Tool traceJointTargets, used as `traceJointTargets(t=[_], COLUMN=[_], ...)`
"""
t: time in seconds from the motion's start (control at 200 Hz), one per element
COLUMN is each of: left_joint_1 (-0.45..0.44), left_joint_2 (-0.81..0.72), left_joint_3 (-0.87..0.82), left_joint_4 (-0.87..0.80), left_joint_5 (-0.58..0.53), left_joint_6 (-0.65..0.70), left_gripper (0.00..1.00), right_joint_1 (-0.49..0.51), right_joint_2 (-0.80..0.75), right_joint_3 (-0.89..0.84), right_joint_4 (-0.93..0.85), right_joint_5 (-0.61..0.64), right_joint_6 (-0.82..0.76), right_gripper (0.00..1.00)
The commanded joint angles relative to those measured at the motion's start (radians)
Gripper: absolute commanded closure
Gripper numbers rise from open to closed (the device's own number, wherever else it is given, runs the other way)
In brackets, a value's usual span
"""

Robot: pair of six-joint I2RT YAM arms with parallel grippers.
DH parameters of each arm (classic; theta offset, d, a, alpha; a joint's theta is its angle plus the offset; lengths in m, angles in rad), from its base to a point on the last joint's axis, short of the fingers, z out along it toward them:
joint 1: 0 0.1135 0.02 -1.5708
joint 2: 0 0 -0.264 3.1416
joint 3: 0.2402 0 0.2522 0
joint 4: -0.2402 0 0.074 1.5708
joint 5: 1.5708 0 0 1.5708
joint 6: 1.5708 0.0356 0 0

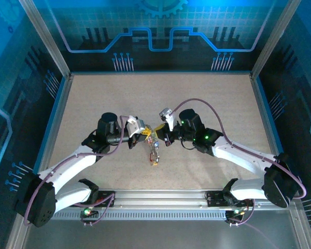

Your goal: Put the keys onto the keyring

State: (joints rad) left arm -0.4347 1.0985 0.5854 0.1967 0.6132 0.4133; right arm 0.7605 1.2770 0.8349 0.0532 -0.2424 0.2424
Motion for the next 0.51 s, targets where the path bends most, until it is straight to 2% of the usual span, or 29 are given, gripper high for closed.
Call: traceJointTargets(t=[0.0, 0.275, 0.5], left_joint_1=[-0.004, 0.001, 0.001], left_joint_2=[-0.026, -0.048, -0.055], left_joint_3=[-0.006, 0.000, 0.002], left_joint_4=[0.051, -0.004, -0.014], left_joint_5=[0.008, -0.064, -0.079], left_joint_6=[-0.019, 0.020, 0.031], left_gripper=[1.00, 1.00, 1.00], right_joint_1=[0.012, -0.027, -0.081], right_joint_2=[-0.036, -0.162, -0.292], right_joint_3=[-0.013, 0.006, 0.034], right_joint_4=[0.022, -0.211, -0.510], right_joint_5=[0.004, 0.150, 0.264], right_joint_6=[-0.014, -0.018, -0.019], right_gripper=[1.00, 1.00, 1.00])
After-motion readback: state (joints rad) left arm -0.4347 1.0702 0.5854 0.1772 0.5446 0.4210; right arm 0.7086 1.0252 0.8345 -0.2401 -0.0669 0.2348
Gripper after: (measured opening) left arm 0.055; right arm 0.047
